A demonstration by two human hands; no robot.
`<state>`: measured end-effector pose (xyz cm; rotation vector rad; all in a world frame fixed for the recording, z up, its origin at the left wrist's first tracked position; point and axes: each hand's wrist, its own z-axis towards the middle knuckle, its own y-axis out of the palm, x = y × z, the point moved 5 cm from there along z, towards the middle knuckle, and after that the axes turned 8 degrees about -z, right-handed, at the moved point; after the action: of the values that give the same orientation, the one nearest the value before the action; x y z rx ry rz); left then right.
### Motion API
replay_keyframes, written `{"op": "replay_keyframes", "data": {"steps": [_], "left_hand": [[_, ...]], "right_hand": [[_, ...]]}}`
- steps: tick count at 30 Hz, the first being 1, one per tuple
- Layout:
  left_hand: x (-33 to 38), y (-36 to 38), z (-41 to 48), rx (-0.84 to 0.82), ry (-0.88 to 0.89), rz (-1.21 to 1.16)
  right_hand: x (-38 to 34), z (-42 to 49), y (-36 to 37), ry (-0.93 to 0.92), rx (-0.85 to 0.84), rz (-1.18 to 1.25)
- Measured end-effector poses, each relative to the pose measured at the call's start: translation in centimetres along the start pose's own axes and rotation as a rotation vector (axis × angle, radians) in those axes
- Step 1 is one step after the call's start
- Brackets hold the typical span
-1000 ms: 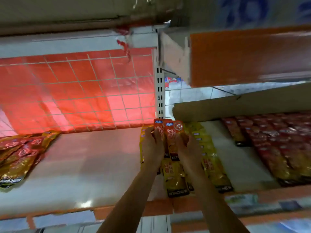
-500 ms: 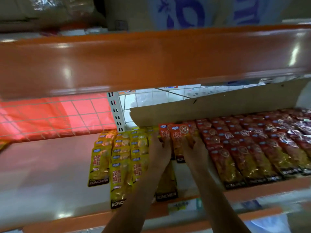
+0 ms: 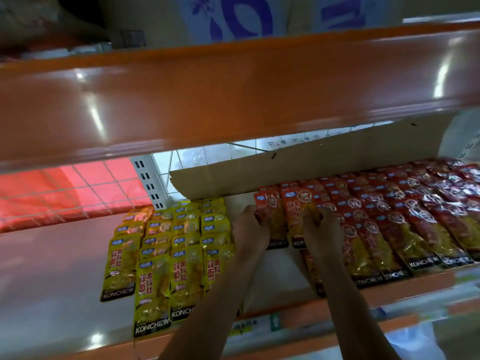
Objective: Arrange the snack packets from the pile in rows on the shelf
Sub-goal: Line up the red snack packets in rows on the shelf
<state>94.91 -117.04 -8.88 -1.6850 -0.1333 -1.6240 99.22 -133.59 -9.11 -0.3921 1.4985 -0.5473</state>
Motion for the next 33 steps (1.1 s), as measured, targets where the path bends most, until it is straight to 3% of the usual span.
{"op": "replay_keyframes", "data": {"steps": [10, 20, 23, 26, 33], "left_hand": [[-0.7, 2.2, 0.8, -0.052, -0.083, 0.064], [-0.7, 2.9, 1.4, -0.080, -0.011, 0.177], [-0.1, 2.5, 1.0, -0.015, 0.072, 0.216], [1.2, 2.0, 0.1, 0.027, 0.145, 0.073], [0.7, 1.9, -1.0, -0.020, -0.002, -0.279]], "right_hand": [[0.8, 0.8, -1.0, -0.033, 0.050, -0.089], [0.5, 0.9, -1.2, -0.055, 0.030, -0.139], [0.0, 0.7, -0.8, -0.081, -0.007, -0.139], [-0.7, 0.2, -0.2, -0.105, -0.033, -0.130], [-2.2, -1.1, 1.2, -0.201, -0.074, -0.165]]}}
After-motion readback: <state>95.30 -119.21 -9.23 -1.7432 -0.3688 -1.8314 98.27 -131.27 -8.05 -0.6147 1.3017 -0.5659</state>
